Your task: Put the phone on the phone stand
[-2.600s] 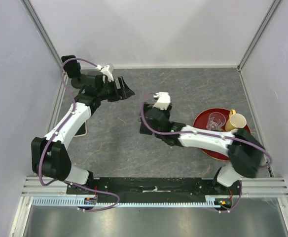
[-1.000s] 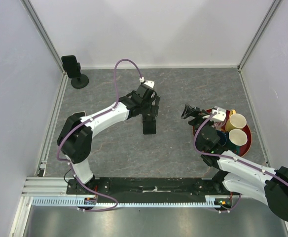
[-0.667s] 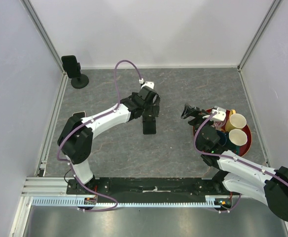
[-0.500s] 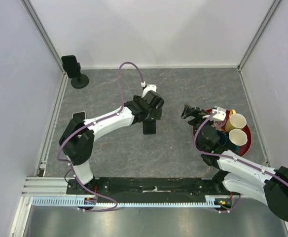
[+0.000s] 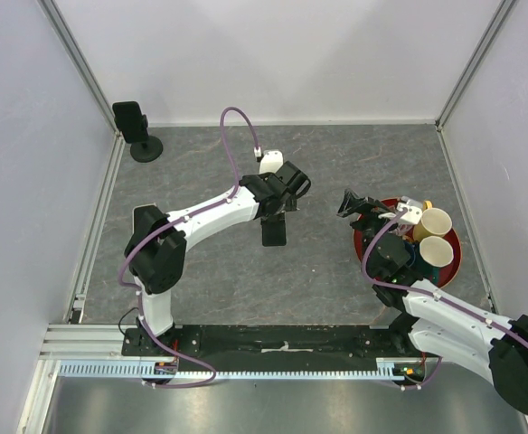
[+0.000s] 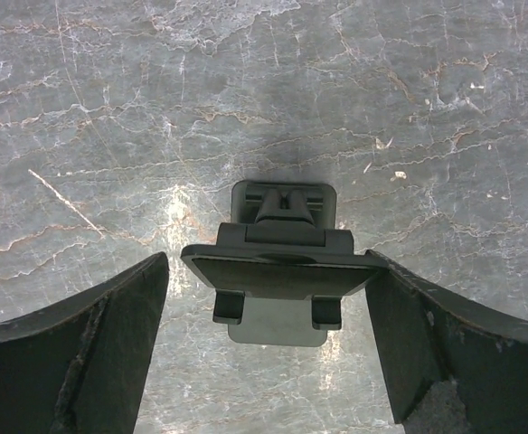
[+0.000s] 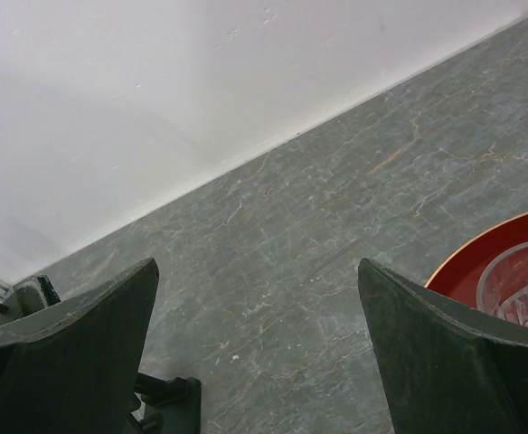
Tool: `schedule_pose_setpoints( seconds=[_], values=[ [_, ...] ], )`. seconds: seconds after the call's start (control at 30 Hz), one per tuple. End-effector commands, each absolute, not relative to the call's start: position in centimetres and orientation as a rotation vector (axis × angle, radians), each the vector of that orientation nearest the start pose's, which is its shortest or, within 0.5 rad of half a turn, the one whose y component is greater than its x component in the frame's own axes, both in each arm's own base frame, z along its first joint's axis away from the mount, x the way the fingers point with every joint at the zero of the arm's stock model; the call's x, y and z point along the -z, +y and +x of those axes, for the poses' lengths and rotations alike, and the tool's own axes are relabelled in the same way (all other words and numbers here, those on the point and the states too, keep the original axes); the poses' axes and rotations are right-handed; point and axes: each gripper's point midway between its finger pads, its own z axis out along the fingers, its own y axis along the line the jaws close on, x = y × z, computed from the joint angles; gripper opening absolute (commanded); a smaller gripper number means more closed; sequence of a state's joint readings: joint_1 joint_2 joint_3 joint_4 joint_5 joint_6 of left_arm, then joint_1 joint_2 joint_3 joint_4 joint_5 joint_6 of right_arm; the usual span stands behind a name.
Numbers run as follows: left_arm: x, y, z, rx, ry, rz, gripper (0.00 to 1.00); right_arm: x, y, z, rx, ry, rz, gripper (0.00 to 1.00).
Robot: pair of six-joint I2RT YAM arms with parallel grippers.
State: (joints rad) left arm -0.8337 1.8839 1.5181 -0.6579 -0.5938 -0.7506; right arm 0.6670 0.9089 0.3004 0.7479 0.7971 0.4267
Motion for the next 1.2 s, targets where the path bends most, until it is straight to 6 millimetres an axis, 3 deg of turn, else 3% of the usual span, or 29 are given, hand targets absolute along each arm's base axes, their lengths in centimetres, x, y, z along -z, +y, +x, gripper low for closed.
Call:
schedule_pose_setpoints(
  seconds=[0.0,0.2,0.37,0.4,0.43,0.5,0.53,0.73,0.77,0.93,1.0,1.03,1.17],
  values=[
    [-13.1,-28.5,36.6,-0.019,2.293,-0.197,0.91,-22.8,10.2,31.0,-0.369,1.371,0.497,0.98],
    [-12.4,-28.4,36.4,-0.026,2.301,-0.208,0.81,-22.7,10.4,31.2,-0.384,1.376,0.492,0.98],
    [-12.5,-28.3,36.7,-0.033,2.286,-0.191,0.61,-22.8,10.2,31.0,-0.382,1.370,0.495,0.98],
    [-12.7,-28.2,36.8,-0.041,2.282,-0.170,0.55,-22.9,10.2,31.0,-0.384,1.367,0.496,0.98],
    [-12.8,-28.2,36.9,-0.048,2.275,-0.157,0.42,-22.8,10.1,31.0,-0.381,1.369,0.496,0.98],
    [-13.4,-28.0,37.4,-0.066,2.256,-0.092,0.25,-22.9,10.1,31.0,-0.381,1.368,0.496,0.98],
    [-14.0,-27.7,37.5,-0.079,2.239,-0.073,0.02,-22.8,10.0,31.0,-0.379,1.369,0.497,0.98],
    [-17.5,-24.3,40.2,-0.134,2.130,0.130,0.02,-22.7,10.1,31.0,-0.384,1.369,0.497,0.98],
    [-18.8,-22.3,41.3,-0.130,2.112,0.100,0.02,-22.6,10.1,31.1,-0.383,1.371,0.496,0.98],
    [-20.8,-15.6,46.1,0.033,2.067,0.150,0.02,-22.3,10.2,31.3,-0.390,1.376,0.497,0.98],
    [-21.7,-13.4,47.8,0.023,2.046,0.144,0.02,-22.3,10.3,31.4,-0.397,1.377,0.497,0.98],
    [-21.8,-11.3,48.9,0.000,2.043,0.123,0.02,-22.1,10.2,31.5,-0.395,1.381,0.498,0.98],
    [-21.5,-6.9,53.0,-0.101,2.030,0.116,0.02,-21.8,10.3,31.7,-0.402,1.386,0.497,0.98]
  ],
)
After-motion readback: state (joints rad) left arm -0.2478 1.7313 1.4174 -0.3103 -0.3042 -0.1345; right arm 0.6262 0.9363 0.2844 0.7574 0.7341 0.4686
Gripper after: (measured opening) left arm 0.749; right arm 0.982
